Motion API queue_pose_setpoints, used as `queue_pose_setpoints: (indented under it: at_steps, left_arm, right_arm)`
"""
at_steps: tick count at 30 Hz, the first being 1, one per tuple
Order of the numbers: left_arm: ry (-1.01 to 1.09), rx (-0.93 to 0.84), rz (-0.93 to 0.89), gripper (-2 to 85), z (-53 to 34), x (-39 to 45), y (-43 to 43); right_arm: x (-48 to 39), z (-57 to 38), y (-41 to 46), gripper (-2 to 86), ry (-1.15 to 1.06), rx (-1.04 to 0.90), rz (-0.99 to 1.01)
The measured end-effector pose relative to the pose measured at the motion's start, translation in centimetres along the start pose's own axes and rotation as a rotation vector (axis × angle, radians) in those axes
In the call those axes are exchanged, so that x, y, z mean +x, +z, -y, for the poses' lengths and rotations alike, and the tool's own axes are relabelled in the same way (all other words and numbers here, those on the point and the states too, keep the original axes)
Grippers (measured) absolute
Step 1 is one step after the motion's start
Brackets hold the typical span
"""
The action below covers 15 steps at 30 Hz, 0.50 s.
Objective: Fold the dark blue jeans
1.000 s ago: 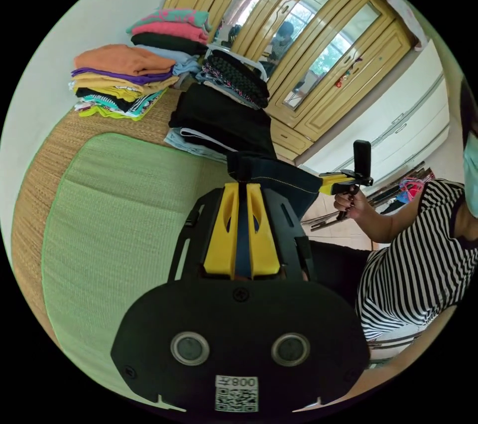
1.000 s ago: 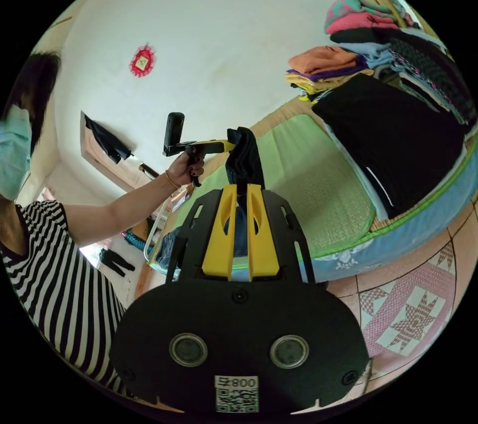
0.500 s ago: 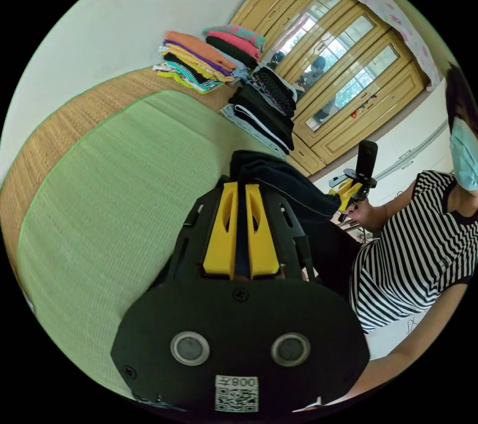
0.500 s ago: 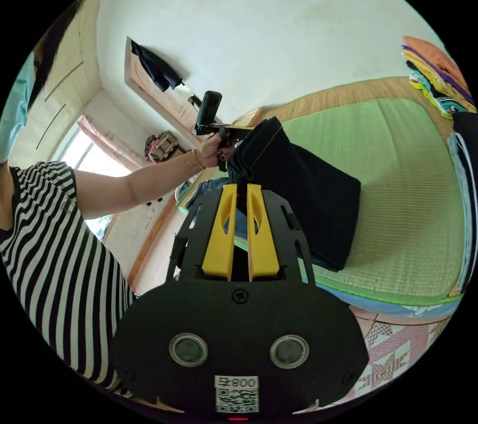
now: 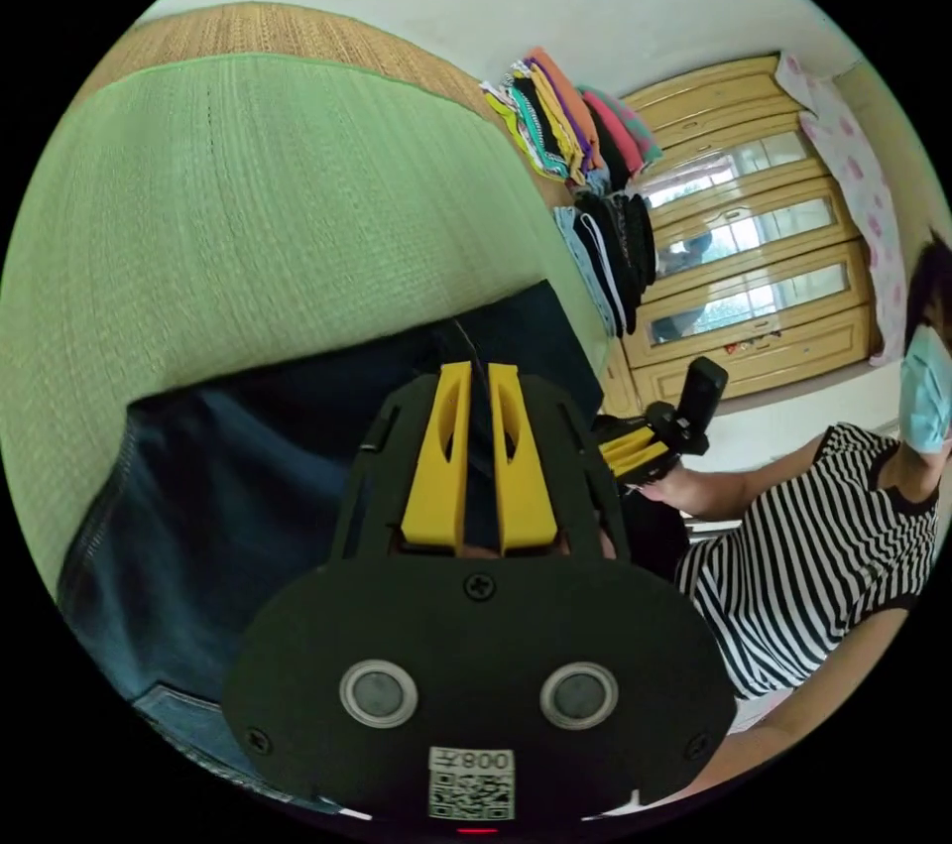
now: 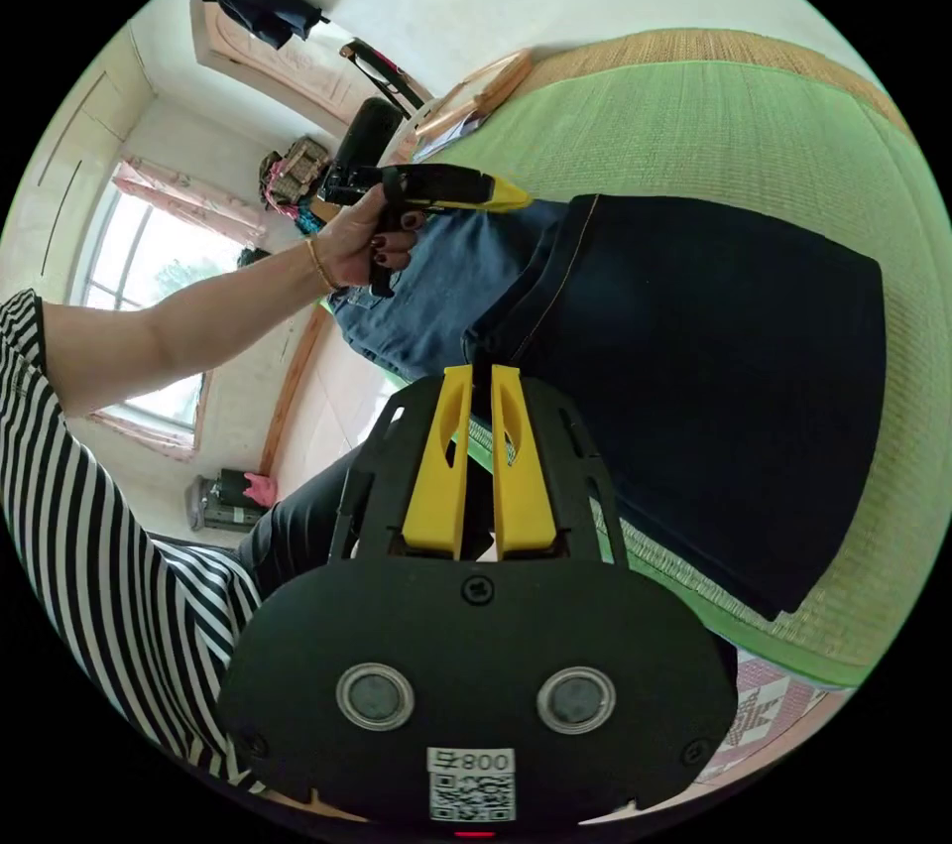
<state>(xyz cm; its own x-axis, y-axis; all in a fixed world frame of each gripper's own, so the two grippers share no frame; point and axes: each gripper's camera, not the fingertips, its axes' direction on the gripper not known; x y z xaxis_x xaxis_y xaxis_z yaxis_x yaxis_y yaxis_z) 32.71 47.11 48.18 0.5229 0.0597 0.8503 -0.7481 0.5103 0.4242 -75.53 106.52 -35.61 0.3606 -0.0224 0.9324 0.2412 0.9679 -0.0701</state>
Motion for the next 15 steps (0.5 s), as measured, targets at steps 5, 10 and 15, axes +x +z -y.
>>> queue_pose_setpoints:
  at_steps: [5,10,15]
  left_arm:
    - [-0.014,-0.081,0.031,7.5,-2.7,-1.7,2.1]
    - [-0.086,-0.11,0.091,7.6,-3.9,-4.1,3.5]
    - [-0.142,-0.105,0.115,4.1,-4.4,-6.6,4.0]
  right_arm:
    - [-1.3,1.7,4.1,3.3,-0.024,-0.033,0.025]
    - [-3.1,2.8,6.7,2.6,-0.051,-0.051,0.015]
    - [-5.0,3.1,10.7,0.6,-0.076,-0.123,0.055]
